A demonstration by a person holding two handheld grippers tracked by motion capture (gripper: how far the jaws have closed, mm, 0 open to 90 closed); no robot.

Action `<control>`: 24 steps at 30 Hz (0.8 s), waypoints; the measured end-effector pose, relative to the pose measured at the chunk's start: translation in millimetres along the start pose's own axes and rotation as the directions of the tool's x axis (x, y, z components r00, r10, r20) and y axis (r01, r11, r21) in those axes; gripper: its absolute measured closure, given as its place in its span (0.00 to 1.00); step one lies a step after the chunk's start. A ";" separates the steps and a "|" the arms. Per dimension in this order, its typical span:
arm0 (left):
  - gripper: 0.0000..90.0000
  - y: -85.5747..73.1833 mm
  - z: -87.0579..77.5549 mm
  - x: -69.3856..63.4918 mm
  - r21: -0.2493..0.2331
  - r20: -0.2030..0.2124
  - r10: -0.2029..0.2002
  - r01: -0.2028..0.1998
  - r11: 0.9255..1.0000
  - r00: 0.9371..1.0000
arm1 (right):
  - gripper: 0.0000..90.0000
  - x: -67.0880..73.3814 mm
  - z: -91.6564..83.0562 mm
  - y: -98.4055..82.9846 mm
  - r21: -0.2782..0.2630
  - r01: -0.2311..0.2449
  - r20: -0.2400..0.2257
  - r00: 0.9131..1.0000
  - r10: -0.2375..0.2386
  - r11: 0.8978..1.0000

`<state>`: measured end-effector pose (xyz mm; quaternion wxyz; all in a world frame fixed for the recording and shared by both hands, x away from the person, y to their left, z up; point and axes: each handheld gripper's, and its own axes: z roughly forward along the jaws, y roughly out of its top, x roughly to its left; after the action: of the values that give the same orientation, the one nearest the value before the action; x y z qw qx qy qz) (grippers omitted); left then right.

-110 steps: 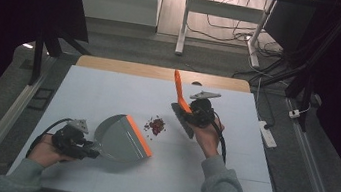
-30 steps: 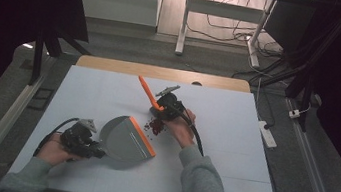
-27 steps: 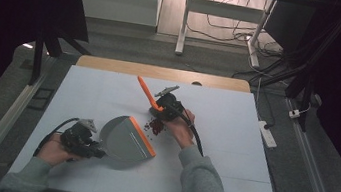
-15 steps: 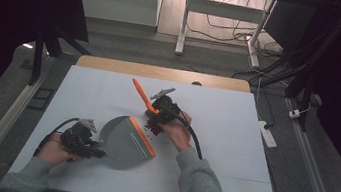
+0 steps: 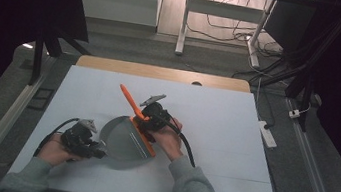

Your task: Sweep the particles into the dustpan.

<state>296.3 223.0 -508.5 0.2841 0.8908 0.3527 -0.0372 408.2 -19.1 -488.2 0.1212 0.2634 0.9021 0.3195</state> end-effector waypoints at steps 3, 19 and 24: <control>0.69 -0.2 0.4 0.0 0.002 0.000 -0.001 0.001 1.000 1.000 | 0.78 6.2 -1.5 -0.2 -0.018 -0.010 -0.023 1.000 0.009 1.000; 0.69 -1.7 2.7 1.0 0.008 0.002 -0.006 0.006 1.000 1.000 | 0.78 32.8 -19.0 12.9 -0.136 -0.017 -0.158 0.987 -0.004 0.991; 0.69 -2.0 3.3 1.2 0.011 0.001 -0.004 0.004 1.000 1.000 | 0.78 11.3 -38.3 10.6 -0.175 -0.054 -0.108 0.994 0.035 0.983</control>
<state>296.3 223.1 -512.6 0.2791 0.8916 0.3543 -0.0404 388.1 -25.5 -452.6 0.0896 0.2547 0.8691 0.4145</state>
